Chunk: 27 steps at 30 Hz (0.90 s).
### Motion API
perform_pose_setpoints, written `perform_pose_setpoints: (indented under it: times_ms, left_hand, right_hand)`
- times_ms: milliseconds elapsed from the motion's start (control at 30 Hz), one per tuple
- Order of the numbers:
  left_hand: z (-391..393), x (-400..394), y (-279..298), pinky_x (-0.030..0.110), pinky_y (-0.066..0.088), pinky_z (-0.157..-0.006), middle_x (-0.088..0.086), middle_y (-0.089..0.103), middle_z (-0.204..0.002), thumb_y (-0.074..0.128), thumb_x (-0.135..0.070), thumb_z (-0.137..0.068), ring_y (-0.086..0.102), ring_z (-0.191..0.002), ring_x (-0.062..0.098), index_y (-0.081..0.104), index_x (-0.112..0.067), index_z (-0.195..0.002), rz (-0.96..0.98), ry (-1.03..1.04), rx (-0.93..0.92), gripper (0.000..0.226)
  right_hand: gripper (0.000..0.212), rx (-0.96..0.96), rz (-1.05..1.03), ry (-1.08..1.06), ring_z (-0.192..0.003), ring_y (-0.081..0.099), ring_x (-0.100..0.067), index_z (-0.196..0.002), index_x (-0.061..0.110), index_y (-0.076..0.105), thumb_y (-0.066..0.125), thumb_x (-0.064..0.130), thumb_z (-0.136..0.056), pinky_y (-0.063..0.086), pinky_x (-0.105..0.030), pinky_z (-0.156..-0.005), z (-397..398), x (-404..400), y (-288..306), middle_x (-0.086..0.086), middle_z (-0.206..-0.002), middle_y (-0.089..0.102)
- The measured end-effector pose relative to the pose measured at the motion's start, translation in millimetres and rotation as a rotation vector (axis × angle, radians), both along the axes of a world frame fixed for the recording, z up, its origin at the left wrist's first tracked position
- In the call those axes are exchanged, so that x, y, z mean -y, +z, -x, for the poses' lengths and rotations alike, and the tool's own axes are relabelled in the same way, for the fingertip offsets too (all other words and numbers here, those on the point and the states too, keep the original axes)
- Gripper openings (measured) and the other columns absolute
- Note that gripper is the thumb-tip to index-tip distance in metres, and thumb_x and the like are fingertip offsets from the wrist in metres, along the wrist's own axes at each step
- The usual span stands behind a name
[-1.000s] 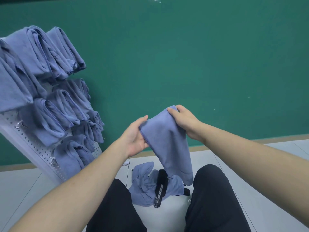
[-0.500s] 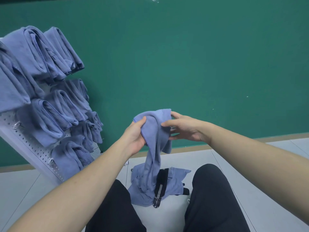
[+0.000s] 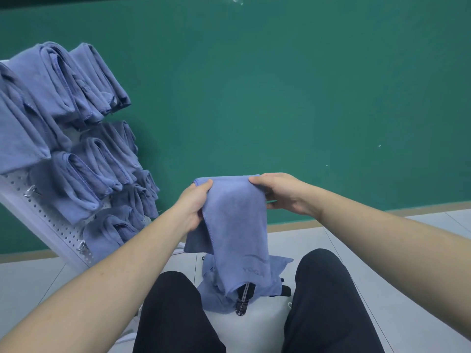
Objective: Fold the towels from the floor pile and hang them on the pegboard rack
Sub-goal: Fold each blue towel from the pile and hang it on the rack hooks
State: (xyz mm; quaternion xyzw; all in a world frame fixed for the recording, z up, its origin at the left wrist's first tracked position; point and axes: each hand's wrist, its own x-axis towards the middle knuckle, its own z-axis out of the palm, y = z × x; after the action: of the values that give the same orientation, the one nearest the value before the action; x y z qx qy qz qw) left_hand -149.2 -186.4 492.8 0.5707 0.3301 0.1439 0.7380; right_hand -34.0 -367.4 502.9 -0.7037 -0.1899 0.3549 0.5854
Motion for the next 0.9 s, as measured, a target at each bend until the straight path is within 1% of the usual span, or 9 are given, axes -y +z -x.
perform_pose_setpoints:
  times_ms: [100, 200, 300, 400, 467, 533, 633, 733, 900]
  left_hand:
    - [1, 1, 2, 0.028, 0.049, -0.06, 0.0, 0.07, -0.087, 0.058, -0.026, -0.1, 0.064, -0.072, 0.016, 0.063, -0.019, -0.1, 0.008, -0.046, -0.106, 0.009]
    - [6, -4, 0, 0.031, 0.048, -0.068, -0.004, 0.065, -0.089, 0.061, -0.029, -0.098, 0.059, -0.078, 0.014, 0.062, -0.024, -0.096, 0.012, -0.204, -0.219, 0.006]
    - [8, -12, -5, 0.032, 0.051, -0.075, -0.006, 0.066, -0.091, 0.065, -0.022, -0.095, 0.06, -0.082, 0.013, 0.066, -0.023, -0.093, 0.058, -0.238, -0.194, 0.003]
    - [6, -11, -6, 0.032, 0.051, -0.074, -0.004, 0.063, -0.087, 0.064, -0.018, -0.095, 0.058, -0.079, 0.015, 0.061, -0.024, -0.092, 0.047, -0.203, -0.15, 0.007]
    - [3, -8, -6, 0.032, 0.05, -0.075, -0.004, 0.063, -0.087, 0.064, -0.018, -0.096, 0.058, -0.08, 0.015, 0.061, -0.024, -0.098, 0.023, -0.188, -0.123, 0.007]
    - [2, -8, -5, 0.031, 0.05, -0.076, -0.003, 0.067, -0.091, 0.066, -0.018, -0.094, 0.06, -0.084, 0.015, 0.067, -0.021, -0.104, 0.002, -0.199, -0.099, 0.01]
    - [3, -9, -4, 0.029, 0.051, -0.079, 0.0, 0.071, -0.095, 0.07, -0.01, -0.09, 0.063, -0.087, 0.014, 0.07, -0.015, -0.112, -0.067, -0.263, -0.067, 0.023]
    - [3, -13, -4, 0.025, 0.051, -0.076, 0.002, 0.074, -0.098, 0.073, -0.004, -0.086, 0.066, -0.085, 0.014, 0.07, -0.011, -0.118, -0.173, -0.275, -0.069, 0.033]
    - [2, -17, -7, 0.019, 0.054, -0.071, 0.004, 0.075, -0.104, 0.076, 0.0, -0.082, 0.068, -0.089, 0.014, 0.071, -0.01, -0.116, -0.307, -0.269, -0.095, 0.036]
  right_hand:
    - [0.024, 0.036, -0.019, -0.08, -0.074, 0.057, -0.015, -0.075, 0.025, 0.055, 0.07, 0.034, -0.09, 0.05, -0.028, -0.073, 3, -4, -1, 0.004, -0.081, 0.062]
    - [0.024, 0.036, -0.042, -0.138, -0.072, 0.057, -0.014, -0.075, 0.024, 0.055, 0.071, 0.03, -0.09, 0.049, -0.027, -0.07, 1, -4, -2, 0.004, -0.08, 0.064]
    - [0.027, 0.048, -0.055, -0.126, -0.075, 0.058, -0.015, -0.072, 0.023, 0.053, 0.074, 0.026, -0.088, 0.048, -0.028, -0.07, -1, -2, -2, 0.002, -0.083, 0.064]
    - [0.032, 0.086, -0.069, -0.166, -0.078, 0.054, -0.019, -0.073, 0.023, 0.049, 0.079, 0.021, -0.082, 0.046, -0.033, -0.075, -2, -2, -3, -0.003, -0.081, 0.059]
    - [0.034, 0.105, -0.084, -0.201, -0.072, 0.05, -0.019, -0.076, 0.023, 0.047, 0.081, 0.018, -0.08, 0.045, -0.037, -0.075, -4, -1, -3, -0.003, -0.074, 0.054]
    - [0.03, 0.089, -0.112, -0.2, -0.069, 0.05, -0.018, -0.086, 0.023, 0.051, 0.078, 0.013, -0.083, 0.046, -0.035, -0.073, -5, 0, -1, -0.002, -0.073, 0.057]
    - [0.021, 0.077, -0.093, -0.156, -0.082, 0.058, -0.019, -0.107, 0.022, 0.065, 0.071, 0.012, -0.09, 0.052, -0.034, -0.084, -6, 5, 2, -0.004, -0.09, 0.068]
    - [0.018, 0.085, -0.025, -0.068, -0.092, 0.063, -0.017, -0.107, 0.02, 0.072, 0.068, 0.011, -0.092, 0.052, -0.035, -0.097, -8, 8, 6, -0.001, -0.102, 0.07]
    - [0.036, 0.193, 0.082, 0.017, -0.098, 0.067, -0.015, -0.119, 0.013, 0.069, 0.077, 0.01, -0.084, 0.054, -0.027, -0.095, -10, 11, 7, -0.002, -0.11, 0.071]
